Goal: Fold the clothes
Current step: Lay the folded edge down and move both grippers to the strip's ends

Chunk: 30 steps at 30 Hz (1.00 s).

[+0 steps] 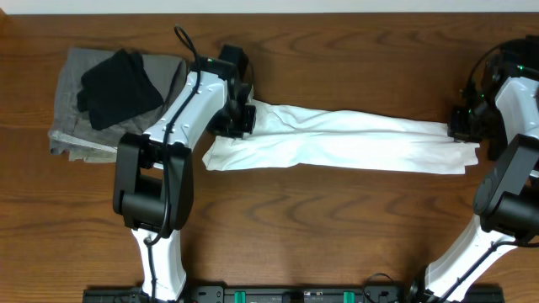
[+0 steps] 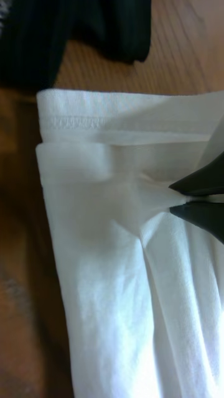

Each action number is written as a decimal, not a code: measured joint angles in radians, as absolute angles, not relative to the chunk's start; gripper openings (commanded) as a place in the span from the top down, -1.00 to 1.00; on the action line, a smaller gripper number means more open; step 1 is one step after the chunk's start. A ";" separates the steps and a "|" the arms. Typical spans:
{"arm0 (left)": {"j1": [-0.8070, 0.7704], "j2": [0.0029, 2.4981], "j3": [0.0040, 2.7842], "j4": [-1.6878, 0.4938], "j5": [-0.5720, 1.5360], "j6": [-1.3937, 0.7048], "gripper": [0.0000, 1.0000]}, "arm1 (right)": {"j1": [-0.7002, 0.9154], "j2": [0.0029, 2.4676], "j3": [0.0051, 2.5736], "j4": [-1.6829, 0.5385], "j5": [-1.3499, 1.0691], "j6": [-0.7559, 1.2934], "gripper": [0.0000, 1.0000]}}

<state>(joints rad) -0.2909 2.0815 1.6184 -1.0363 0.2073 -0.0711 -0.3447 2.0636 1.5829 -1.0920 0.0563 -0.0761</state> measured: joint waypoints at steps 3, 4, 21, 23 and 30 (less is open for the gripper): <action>-0.291 2.082 1.591 -1.035 0.207 -0.073 0.66 | -0.345 2.064 1.560 -1.092 0.057 -0.060 0.56; -0.291 2.082 1.586 -1.036 0.207 -0.075 0.49 | -0.345 2.064 1.552 -1.095 0.060 -0.047 0.33; -0.286 2.020 1.694 -0.999 0.204 -0.131 0.28 | -0.339 2.010 1.703 -1.147 -0.184 -0.051 0.18; -0.290 1.987 1.706 -0.995 0.204 -0.136 0.40 | -0.332 1.981 1.709 -1.159 -0.214 -0.060 0.65; -0.316 2.021 1.706 -0.956 0.204 -0.138 0.45 | -0.263 1.966 1.616 -1.068 -0.276 -0.089 0.97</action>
